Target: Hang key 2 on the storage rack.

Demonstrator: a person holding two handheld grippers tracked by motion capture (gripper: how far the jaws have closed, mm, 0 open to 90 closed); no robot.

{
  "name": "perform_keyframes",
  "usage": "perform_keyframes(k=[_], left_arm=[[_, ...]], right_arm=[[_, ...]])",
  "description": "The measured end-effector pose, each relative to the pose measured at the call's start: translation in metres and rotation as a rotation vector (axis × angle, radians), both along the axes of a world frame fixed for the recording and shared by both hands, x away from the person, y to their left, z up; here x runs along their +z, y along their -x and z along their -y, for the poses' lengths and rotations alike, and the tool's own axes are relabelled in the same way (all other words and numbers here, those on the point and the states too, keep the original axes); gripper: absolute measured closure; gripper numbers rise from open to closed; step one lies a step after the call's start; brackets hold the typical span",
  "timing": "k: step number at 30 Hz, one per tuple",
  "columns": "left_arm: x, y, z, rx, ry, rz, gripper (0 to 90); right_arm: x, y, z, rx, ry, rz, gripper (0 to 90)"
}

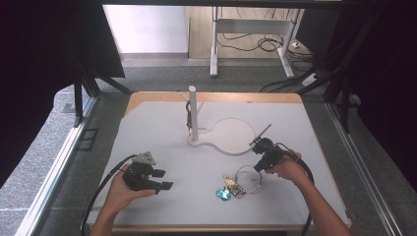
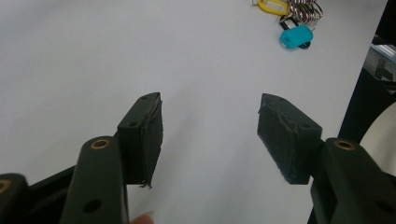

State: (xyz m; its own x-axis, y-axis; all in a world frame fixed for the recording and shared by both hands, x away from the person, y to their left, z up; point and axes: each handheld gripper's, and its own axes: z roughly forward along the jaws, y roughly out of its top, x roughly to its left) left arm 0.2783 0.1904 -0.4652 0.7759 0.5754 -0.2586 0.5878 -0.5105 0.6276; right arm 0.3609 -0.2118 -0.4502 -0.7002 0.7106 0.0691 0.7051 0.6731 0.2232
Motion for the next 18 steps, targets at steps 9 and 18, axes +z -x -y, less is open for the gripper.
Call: perform_keyframes(k=[9, 18], left_arm=[[0.000, 0.000, 0.000, 0.001, -0.003, 0.000, 40.9], [-0.001, 0.000, 0.001, 0.000, -0.006, -0.001, 40.5]], right_arm=[[0.026, 0.017, 0.003, 0.041, -0.077, 0.011, 86.0], [0.034, 0.028, 0.002, 0.070, -0.131, -0.011, 85.7]])
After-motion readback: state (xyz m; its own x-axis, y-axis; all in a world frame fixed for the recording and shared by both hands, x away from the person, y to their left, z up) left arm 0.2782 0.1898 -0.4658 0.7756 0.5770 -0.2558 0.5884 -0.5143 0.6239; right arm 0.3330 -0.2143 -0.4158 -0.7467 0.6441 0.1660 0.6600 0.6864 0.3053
